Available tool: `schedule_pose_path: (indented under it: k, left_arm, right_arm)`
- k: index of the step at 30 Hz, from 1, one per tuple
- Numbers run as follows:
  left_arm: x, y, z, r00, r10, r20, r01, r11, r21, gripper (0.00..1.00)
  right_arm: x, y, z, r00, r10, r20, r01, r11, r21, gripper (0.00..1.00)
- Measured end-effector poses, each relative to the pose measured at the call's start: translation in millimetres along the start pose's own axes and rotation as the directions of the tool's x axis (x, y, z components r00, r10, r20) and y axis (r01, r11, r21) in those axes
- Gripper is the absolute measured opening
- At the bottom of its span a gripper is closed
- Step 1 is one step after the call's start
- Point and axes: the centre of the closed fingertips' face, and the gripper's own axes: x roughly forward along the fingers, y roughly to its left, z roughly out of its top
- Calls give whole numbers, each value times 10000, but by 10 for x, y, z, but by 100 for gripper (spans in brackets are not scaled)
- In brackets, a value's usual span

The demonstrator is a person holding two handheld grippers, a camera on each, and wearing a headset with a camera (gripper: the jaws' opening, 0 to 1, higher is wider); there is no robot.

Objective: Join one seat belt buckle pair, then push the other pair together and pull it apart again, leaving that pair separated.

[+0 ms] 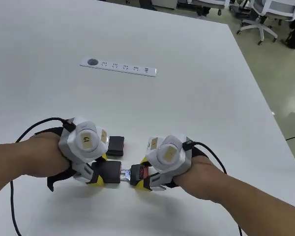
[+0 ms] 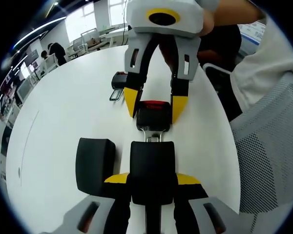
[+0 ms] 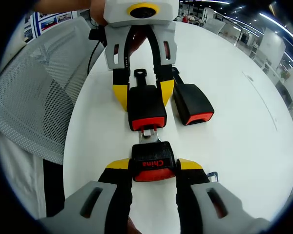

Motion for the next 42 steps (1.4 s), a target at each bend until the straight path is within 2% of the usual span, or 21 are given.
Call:
schedule_pose_path:
  k: [14,16,19,28,35,36,38,42]
  left_arm:
    - [-18,-11,4,9997,34,226,-33,10000,-61,34]
    - [-21,-16,11,9998,14,212,-14,10000,-22,33]
    - [-28,-17,14,9999,-1,138,0,10000,31,33]
    - [-38,-10,-14,10000,-7,19,7,10000,40,33]
    - [-26,14,-24,10000,-15,-5,15,10000,21,33]
    - [-28,16,-28,10000,-7,18,7,10000,-14,33]
    - [-38,19,-36,9994,-22,340,25,10000,-68,33]
    - [-43,3,-27,9992,-50,394,51,10000,-23,33]
  right_arm:
    - [51,29,78,9999,22,116,-22,10000,52,31]
    - [74,44,124,9996,52,267,-55,9999,112,31]
    - [114,48,174,9998,2,207,-2,10000,-4,31]
    - [124,51,213,9994,1,354,-3,10000,35,31]
    - [124,48,196,9996,-52,270,51,10000,27,31]
    - [121,49,194,9996,-57,261,57,10000,-6,31]
    - [106,57,187,9997,-62,230,66,9998,-167,31]
    - [91,50,182,9998,-71,197,77,9994,-327,30]
